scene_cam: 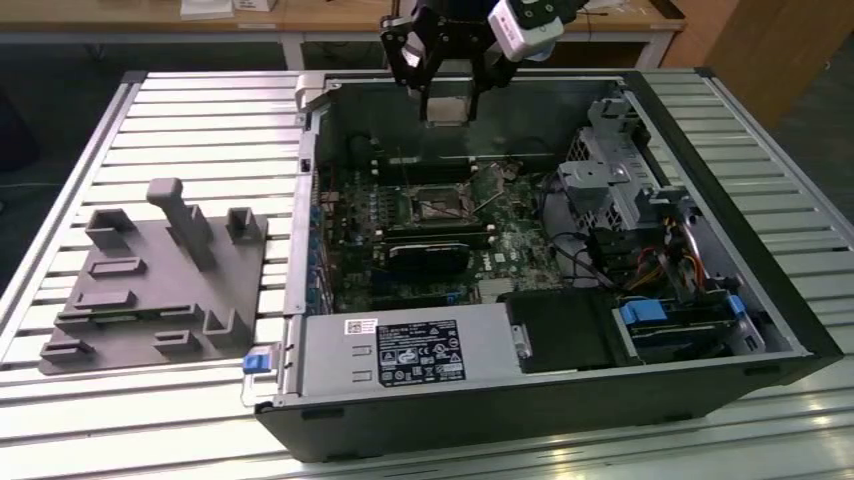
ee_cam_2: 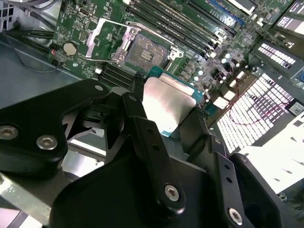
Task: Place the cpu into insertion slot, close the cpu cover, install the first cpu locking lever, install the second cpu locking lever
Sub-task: 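Place the cpu into insertion slot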
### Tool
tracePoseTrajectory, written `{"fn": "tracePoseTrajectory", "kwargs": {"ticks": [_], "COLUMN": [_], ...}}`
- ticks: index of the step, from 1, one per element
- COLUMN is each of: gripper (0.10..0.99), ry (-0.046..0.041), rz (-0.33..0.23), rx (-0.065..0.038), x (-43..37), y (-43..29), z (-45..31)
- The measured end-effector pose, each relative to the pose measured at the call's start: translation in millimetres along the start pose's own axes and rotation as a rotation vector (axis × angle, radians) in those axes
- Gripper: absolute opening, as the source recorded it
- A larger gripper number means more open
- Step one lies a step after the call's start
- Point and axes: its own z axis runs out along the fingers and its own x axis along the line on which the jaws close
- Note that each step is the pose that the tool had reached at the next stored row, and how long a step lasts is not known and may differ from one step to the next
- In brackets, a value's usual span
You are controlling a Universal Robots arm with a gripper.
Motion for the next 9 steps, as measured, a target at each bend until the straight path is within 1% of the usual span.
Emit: {"fn": "tracePoseTrajectory", "kwargs": {"ticks": [4, 9], "gripper": [0.541, 0.541], "ry": [-0.0001, -0.0001], "rz": [0.0, 0.0], "rx": [0.003, 0.004], "x": [-1.0, -2.0], "y": [0.6, 0.9], "z": [5.4, 14.2]}}
